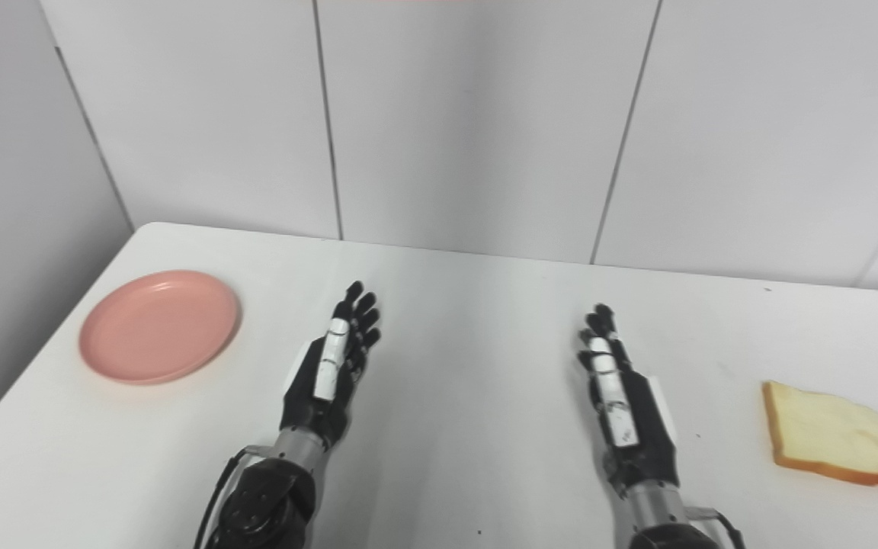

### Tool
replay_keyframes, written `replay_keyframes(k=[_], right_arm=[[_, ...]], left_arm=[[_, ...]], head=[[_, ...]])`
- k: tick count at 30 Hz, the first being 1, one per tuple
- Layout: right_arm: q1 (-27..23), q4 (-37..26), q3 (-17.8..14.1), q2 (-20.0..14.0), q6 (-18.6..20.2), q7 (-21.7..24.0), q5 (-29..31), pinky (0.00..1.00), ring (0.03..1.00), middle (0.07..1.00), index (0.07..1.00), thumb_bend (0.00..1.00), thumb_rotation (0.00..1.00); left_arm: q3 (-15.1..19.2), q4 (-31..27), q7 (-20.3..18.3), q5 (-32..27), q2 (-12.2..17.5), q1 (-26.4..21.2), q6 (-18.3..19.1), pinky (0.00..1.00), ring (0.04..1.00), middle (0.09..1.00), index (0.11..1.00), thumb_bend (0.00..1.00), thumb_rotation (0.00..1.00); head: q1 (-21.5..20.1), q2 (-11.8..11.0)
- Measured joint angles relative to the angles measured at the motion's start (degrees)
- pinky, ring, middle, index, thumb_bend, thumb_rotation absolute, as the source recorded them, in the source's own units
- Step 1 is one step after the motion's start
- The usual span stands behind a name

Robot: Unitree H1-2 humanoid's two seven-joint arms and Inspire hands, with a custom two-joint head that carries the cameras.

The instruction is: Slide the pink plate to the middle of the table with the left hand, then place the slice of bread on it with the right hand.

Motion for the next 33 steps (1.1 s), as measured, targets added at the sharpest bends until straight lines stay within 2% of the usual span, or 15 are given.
replay_keyframes(k=[6,12,23,31,33], right_arm=[[0.5,0.7,-1.0,-0.2,0.0,0.0,0.9,1.0,1.0,1.0,1.0,0.59,0.91],[0.6,0.1,-1.2,-0.3,0.0,0.4,1.8,1.0,1.0,1.0,1.0,0.58,0.93],[0.7,1.1,-2.1,-0.5,-0.1,0.9,2.4,1.0,1.0,1.0,1.0,0.58,0.95],[0.7,1.0,-2.1,-0.5,-0.1,0.8,2.1,1.0,1.0,1.0,1.0,0.59,0.96],[0.7,1.0,-2.1,-0.5,-0.1,0.8,2.0,1.0,1.0,1.0,1.0,0.59,0.96]], left_arm=[[1.4,0.5,0.8,-0.1,0.0,-1.3,-0.1,1.0,1.0,1.0,1.0,0.71,0.96],[2.4,0.8,0.8,-1.3,0.0,-1.8,-0.4,1.0,1.0,1.0,0.998,0.7,0.93],[3.6,0.6,0.5,-3.7,0.1,-2.5,-0.6,1.0,1.0,0.994,0.974,0.67,0.91],[4.6,0.1,1.5,-3.5,0.5,-2.9,-0.6,1.0,1.0,0.999,0.97,0.69,0.97],[4.9,0.1,1.5,-3.5,0.9,-3.0,-0.7,1.0,1.0,0.994,0.962,0.69,0.96]], head=[[3.3,-1.5],[4.9,-2.1],[5.6,-2.7],[5.8,-3.1],[5.8,-3.2]])
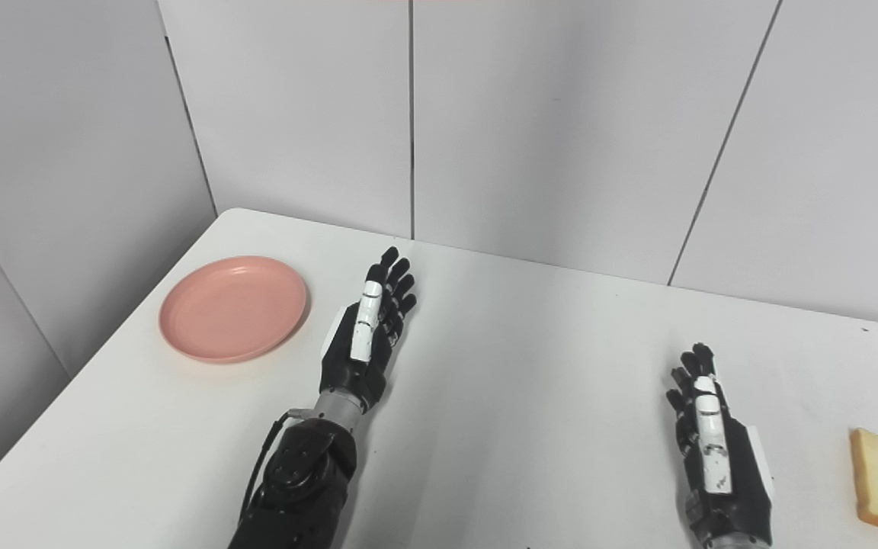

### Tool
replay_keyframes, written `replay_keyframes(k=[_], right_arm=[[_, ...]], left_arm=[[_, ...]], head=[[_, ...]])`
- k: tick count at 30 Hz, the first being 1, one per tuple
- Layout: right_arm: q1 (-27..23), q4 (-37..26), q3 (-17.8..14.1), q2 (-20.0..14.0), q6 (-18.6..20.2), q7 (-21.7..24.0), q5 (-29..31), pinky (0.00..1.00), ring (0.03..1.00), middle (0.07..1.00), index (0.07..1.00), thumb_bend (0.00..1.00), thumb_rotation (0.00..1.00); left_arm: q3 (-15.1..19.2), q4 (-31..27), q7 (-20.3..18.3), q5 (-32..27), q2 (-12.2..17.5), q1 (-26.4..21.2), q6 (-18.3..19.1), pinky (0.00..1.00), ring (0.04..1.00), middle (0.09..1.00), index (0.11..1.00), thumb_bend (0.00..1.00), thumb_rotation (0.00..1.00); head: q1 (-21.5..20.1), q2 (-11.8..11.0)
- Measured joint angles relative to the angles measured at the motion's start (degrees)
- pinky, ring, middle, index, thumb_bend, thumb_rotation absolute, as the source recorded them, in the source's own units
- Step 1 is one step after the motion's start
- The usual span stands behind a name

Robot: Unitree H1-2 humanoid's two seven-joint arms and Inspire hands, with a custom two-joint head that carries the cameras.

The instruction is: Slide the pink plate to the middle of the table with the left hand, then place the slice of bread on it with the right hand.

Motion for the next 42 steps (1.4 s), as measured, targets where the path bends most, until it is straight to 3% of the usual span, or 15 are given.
replay_keyframes(k=[18,42], right_arm=[[0.0,-0.2,0.0,0.2,0.0,0.0,-1.1,1.0,1.0,1.0,1.0,0.59,0.96],[0.0,-1.7,0.3,0.3,0.0,-0.4,-1.1,1.0,1.0,1.0,1.0,0.55,0.95]], left_arm=[[4.0,-3.1,2.6,-1.2,2.2,-1.5,0.5,1.0,0.988,0.958,0.94,0.69,1.0],[9.6,-2.4,5.9,0.7,10.8,-3.3,-1.3,0.92,0.887,0.894,0.902,0.72,1.0]], head=[[0.3,-0.2],[1.5,-1.2]])
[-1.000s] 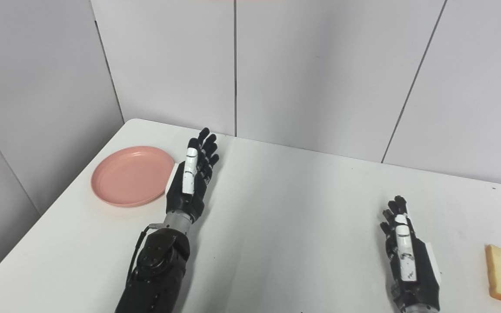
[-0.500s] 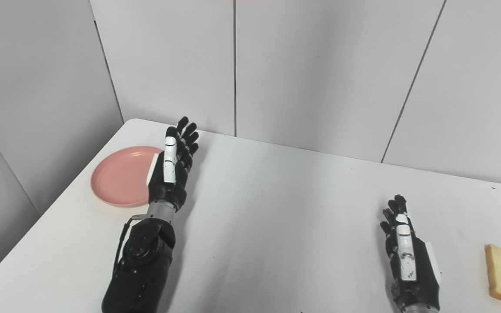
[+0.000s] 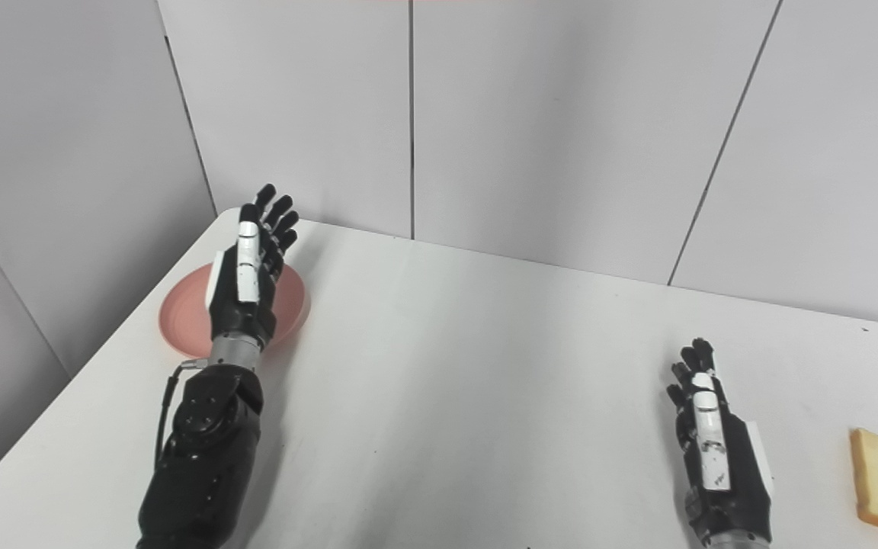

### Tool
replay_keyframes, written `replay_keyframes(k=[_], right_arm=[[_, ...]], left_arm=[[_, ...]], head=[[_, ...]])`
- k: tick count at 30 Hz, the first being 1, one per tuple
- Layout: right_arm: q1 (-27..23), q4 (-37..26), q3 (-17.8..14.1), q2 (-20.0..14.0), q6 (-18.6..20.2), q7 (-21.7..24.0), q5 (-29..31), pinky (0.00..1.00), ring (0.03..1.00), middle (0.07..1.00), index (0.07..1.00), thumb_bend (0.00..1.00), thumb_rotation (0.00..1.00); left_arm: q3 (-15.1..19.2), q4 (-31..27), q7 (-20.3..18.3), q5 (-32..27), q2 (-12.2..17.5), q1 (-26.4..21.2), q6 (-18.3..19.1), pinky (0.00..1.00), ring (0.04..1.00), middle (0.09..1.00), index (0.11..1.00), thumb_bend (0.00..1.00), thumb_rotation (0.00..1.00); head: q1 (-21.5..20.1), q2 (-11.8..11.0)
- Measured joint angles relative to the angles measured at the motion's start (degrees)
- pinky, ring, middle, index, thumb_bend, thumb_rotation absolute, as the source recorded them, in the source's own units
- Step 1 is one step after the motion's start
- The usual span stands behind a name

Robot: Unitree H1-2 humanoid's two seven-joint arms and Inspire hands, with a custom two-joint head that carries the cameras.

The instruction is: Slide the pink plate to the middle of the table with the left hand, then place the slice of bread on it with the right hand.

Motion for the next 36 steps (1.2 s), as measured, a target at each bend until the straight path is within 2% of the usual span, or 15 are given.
replay_keyframes(k=[4,8,11,18,30,36], right_arm=[[0.0,0.0,0.0,0.0,0.0,0.0,0.0,1.0,1.0,1.0,1.0,0.56,0.95],[0.0,0.0,0.0,0.0,0.0,0.0,0.0,1.0,1.0,1.0,1.0,0.56,0.95],[0.0,0.0,0.0,0.0,0.0,0.0,0.0,1.0,1.0,1.0,1.0,0.54,0.96],[0.0,-0.1,0.0,0.0,0.0,0.4,0.1,1.0,1.0,1.0,1.0,0.55,0.96],[0.0,-0.1,-0.1,-0.2,0.0,0.9,0.1,1.0,1.0,1.0,1.0,0.56,0.95],[0.0,-0.1,0.0,-0.3,0.0,1.0,0.1,1.0,1.0,1.0,1.0,0.56,0.95]], left_arm=[[1.1,-0.2,0.0,-0.7,1.3,0.0,-0.4,0.9,0.892,0.898,0.904,0.71,1.0],[2.0,-0.1,0.7,0.2,2.6,0.0,-1.4,0.87,0.86,0.861,0.872,0.72,1.0],[3.1,-0.1,2.2,0.8,3.0,0.0,-1.8,0.88,0.862,0.856,0.869,0.73,1.0],[5.5,0.0,2.9,0.2,5.0,0.0,-1.7,0.91,0.88,0.872,0.884,0.72,1.0],[10.9,0.9,4.3,-3.7,6.9,0.1,-1.1,0.92,0.867,0.837,0.865,0.72,1.0],[12.7,1.8,5.2,-4.7,7.4,0.3,-0.6,0.92,0.881,0.854,0.885,0.71,1.0]], head=[[0.1,0.0],[0.4,-0.1],[0.7,-0.1],[1.0,-0.2],[1.6,-0.3],[1.8,-0.4]])
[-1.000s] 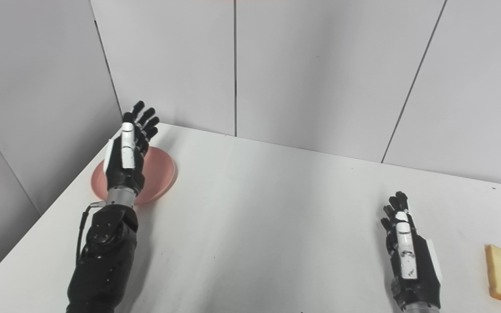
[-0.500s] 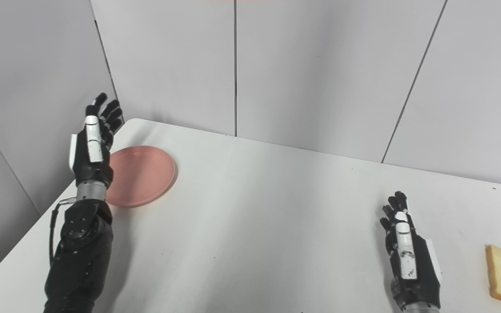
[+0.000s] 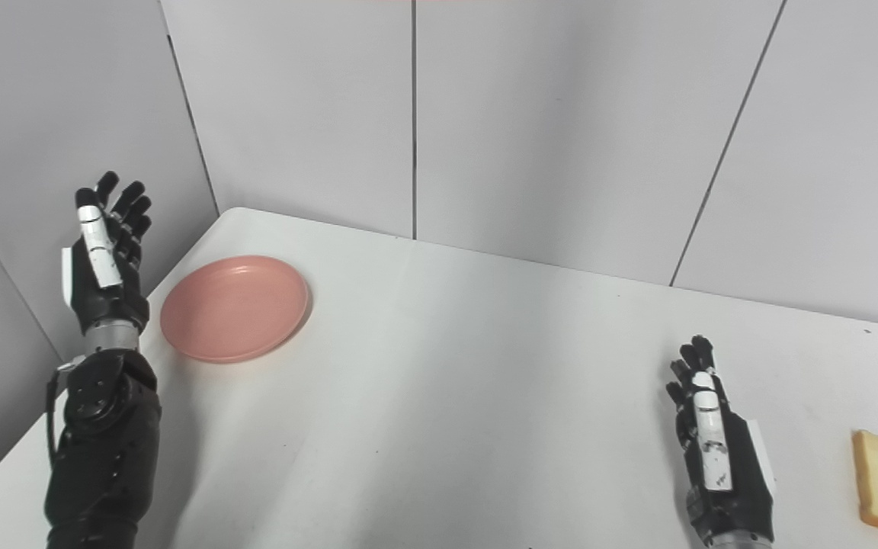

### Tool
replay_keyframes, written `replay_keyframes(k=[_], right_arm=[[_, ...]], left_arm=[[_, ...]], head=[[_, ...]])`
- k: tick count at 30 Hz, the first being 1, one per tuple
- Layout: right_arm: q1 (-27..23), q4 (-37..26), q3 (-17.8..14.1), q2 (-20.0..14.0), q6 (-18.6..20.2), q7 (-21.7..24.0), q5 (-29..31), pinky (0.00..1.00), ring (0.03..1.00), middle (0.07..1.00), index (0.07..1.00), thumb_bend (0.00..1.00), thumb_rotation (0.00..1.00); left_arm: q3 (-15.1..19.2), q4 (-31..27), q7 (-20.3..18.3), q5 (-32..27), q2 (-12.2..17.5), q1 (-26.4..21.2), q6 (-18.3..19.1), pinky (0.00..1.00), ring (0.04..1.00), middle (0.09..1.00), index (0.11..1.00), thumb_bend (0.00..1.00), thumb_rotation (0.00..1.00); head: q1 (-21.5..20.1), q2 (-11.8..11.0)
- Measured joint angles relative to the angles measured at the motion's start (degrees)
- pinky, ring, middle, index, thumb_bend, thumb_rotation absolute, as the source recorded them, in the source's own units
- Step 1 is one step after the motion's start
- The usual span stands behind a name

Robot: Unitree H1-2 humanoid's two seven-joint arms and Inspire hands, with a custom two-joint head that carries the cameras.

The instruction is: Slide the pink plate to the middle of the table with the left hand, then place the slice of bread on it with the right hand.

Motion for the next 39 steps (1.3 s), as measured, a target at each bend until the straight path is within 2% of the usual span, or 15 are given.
replay_keyframes(k=[5,16,28,33,39], right_arm=[[0.0,0.0,0.0,0.0,0.0,0.0,0.0,1.0,1.0,1.0,1.0,0.57,0.95],[0.0,0.0,0.0,0.0,0.0,0.0,0.2,1.0,1.0,1.0,1.0,0.55,0.95],[0.0,0.0,0.0,0.0,0.0,0.0,0.5,1.0,1.0,1.0,1.0,0.57,0.96],[0.0,0.0,0.0,0.0,0.0,0.0,0.5,1.0,1.0,1.0,1.0,0.56,0.96],[0.0,0.0,0.0,-0.1,0.0,0.0,0.5,1.0,1.0,1.0,1.0,0.56,0.96]], left_arm=[[0.9,2.9,0.0,-1.2,1.2,0.1,-0.1,0.95,0.895,0.868,0.899,0.72,1.0],[0.6,5.8,0.2,-1.0,3.0,0.5,-0.3,0.9,0.875,0.855,0.882,0.69,1.0],[0.2,8.1,0.2,-1.0,3.4,0.6,0.4,0.89,0.866,0.843,0.877,0.7,0.99],[-0.6,8.9,-0.1,-1.1,3.6,0.6,1.4,0.9,0.865,0.836,0.869,0.72,0.97],[-2.1,11.1,-0.9,-1.2,3.7,0.2,2.8,0.96,0.886,0.845,0.876,0.68,0.99]], head=[[0.0,-0.1],[0.3,0.0],[0.3,-0.1],[0.3,0.0],[0.2,-0.1]])
